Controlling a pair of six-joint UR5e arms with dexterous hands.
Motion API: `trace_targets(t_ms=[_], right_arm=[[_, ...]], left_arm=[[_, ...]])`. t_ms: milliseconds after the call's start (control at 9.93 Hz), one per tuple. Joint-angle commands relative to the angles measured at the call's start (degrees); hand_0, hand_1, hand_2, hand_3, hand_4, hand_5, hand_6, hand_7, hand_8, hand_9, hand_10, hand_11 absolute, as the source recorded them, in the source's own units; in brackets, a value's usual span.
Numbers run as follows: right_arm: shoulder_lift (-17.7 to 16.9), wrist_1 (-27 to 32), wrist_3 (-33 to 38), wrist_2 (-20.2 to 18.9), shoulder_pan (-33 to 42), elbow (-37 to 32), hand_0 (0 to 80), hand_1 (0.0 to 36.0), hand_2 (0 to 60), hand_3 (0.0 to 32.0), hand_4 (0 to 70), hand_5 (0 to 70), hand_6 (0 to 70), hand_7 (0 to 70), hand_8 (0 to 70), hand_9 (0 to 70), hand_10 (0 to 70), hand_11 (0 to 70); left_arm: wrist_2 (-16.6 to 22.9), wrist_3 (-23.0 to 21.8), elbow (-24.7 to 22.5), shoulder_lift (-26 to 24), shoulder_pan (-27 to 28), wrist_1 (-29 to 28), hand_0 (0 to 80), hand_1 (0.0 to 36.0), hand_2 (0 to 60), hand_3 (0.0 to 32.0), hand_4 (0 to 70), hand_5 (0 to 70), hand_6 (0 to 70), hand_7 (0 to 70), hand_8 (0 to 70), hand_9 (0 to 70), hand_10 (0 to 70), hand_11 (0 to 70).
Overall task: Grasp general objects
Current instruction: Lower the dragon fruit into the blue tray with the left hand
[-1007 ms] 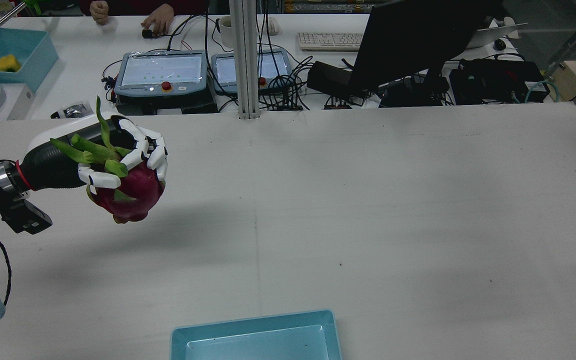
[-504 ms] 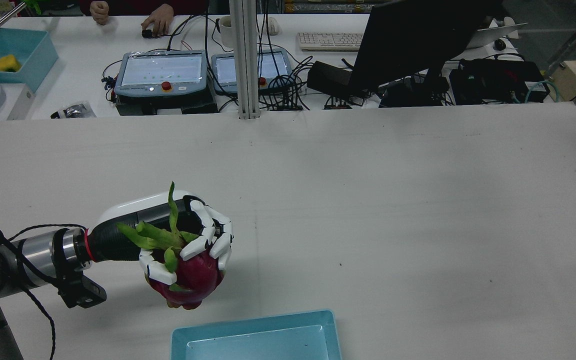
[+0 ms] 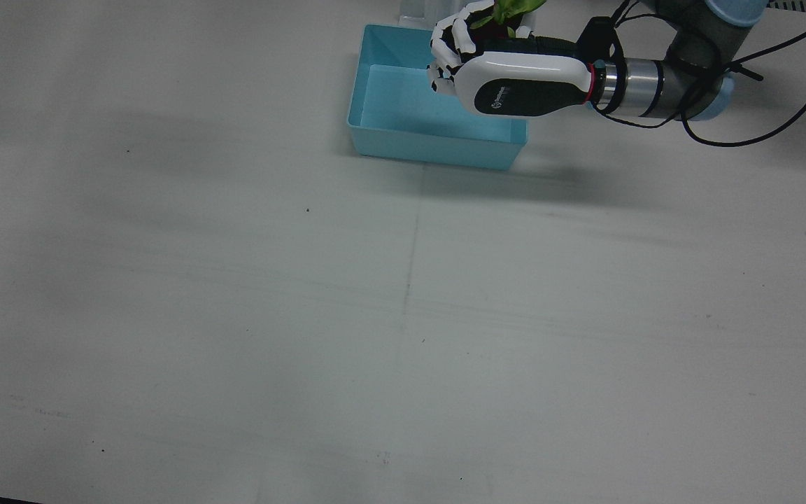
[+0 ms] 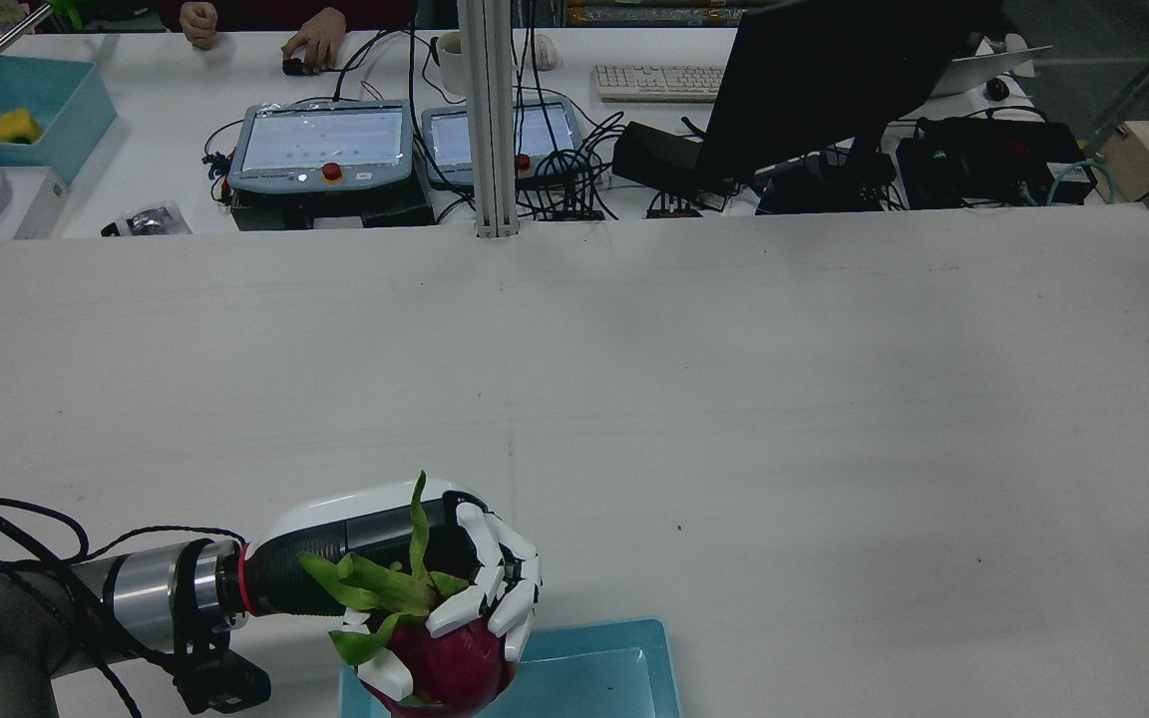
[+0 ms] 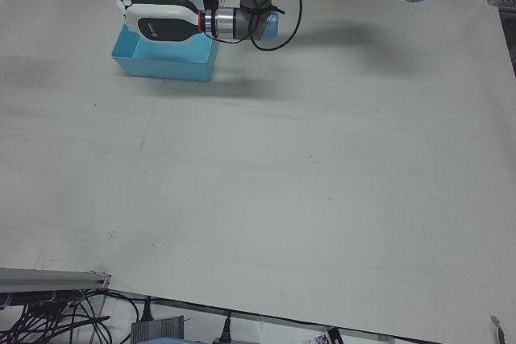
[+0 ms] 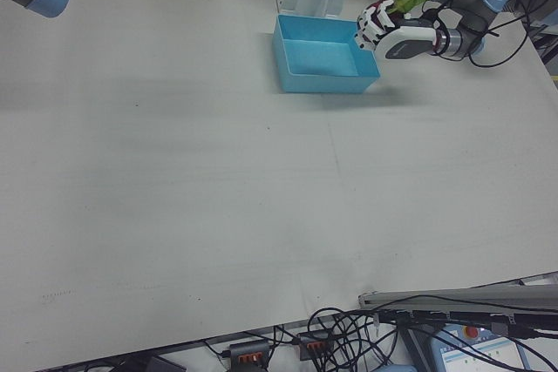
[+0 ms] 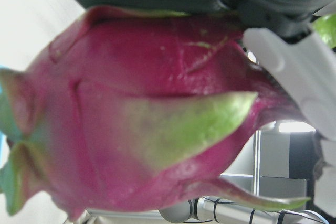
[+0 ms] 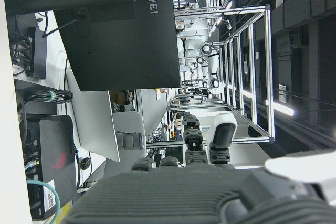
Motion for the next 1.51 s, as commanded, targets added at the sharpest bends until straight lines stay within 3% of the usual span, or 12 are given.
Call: trace_targets(t_ms=[0, 403, 604, 705, 806, 906, 1007, 1209, 1410], right_arm=[[0.0, 0.0, 0.0, 0.0, 0.0, 0.0, 0.0, 0.0, 0.0, 0.0, 0.0, 0.0, 0.0, 0.0, 0.0, 0.0, 0.0, 0.0], [0.0, 0.0, 0.0, 0.0, 0.0, 0.0, 0.0, 0.0, 0.0, 0.0, 0.0, 0.0, 0.0, 0.0, 0.0, 0.0, 0.0, 0.0], [0.0, 0.0, 0.0, 0.0, 0.0, 0.0, 0.0, 0.0, 0.0, 0.0, 0.0, 0.0, 0.0, 0.0, 0.0, 0.0, 0.0, 0.0], [0.0, 0.0, 0.0, 0.0, 0.0, 0.0, 0.0, 0.0, 0.0, 0.0, 0.0, 0.0, 0.0, 0.0, 0.0, 0.0, 0.0, 0.0], [0.0, 0.0, 0.0, 0.0, 0.0, 0.0, 0.0, 0.0, 0.0, 0.0, 0.0, 0.0, 0.0, 0.0, 0.0, 0.0, 0.0, 0.0], [0.0, 0.0, 0.0, 0.0, 0.0, 0.0, 0.0, 0.0, 0.0, 0.0, 0.0, 0.0, 0.0, 0.0, 0.0, 0.0, 0.0, 0.0], [0.0, 0.0, 0.0, 0.0, 0.0, 0.0, 0.0, 0.0, 0.0, 0.0, 0.0, 0.0, 0.0, 0.0, 0.0, 0.0, 0.0, 0.0], [0.0, 0.0, 0.0, 0.0, 0.0, 0.0, 0.0, 0.0, 0.0, 0.0, 0.0, 0.0, 0.0, 0.0, 0.0, 0.0, 0.0, 0.0], [0.0, 0.0, 0.0, 0.0, 0.0, 0.0, 0.0, 0.0, 0.0, 0.0, 0.0, 0.0, 0.0, 0.0, 0.0, 0.0, 0.0, 0.0]], left_arm=[[-1.1, 0.4, -0.5, -2.6, 4.6, 1.1, 65.3, 13.4, 30.8, 0.0, 70.0, 70.0, 70.0, 70.0, 70.0, 70.0, 66.5, 70.0], [-4.4, 0.8, 0.0, -6.2, 8.0, 3.1, 67.5, 14.1, 31.3, 0.0, 70.0, 70.0, 70.0, 70.0, 70.0, 70.0, 65.0, 70.0], [-3.9, -0.2, 2.2, -6.0, 8.5, -1.8, 68.6, 14.7, 32.0, 0.0, 70.0, 70.0, 70.0, 70.0, 70.0, 70.0, 63.4, 70.0], [-3.9, -0.1, 2.9, -6.0, 10.0, -2.2, 62.7, 14.2, 35.4, 0.0, 70.0, 70.0, 70.0, 70.0, 70.0, 70.0, 59.9, 70.0], [-4.1, -0.1, 3.0, -6.2, 10.5, -2.5, 56.4, 12.0, 33.5, 0.0, 70.0, 70.0, 66.4, 70.0, 63.5, 70.0, 44.8, 62.1], [-4.1, -0.1, 2.9, -6.2, 10.5, -2.5, 50.4, 5.5, 1.7, 0.0, 53.8, 36.4, 29.9, 51.3, 23.7, 19.8, 11.8, 16.9], [-4.1, -0.1, 2.9, -6.2, 10.5, -2.6, 52.4, 7.4, 0.0, 0.0, 18.1, 13.7, 10.7, 22.2, 9.7, 3.0, 0.0, 0.1], [-4.1, -0.1, 3.0, -6.3, 10.5, -2.6, 48.4, 5.6, 0.0, 0.0, 0.9, 4.3, 2.3, 12.0, 3.8, 1.0, 0.0, 0.0], [-4.1, -0.1, 3.1, -6.3, 10.5, -2.6, 47.6, 4.9, 0.0, 0.0, 0.0, 3.9, 2.3, 12.8, 3.8, 1.1, 0.0, 0.0]])
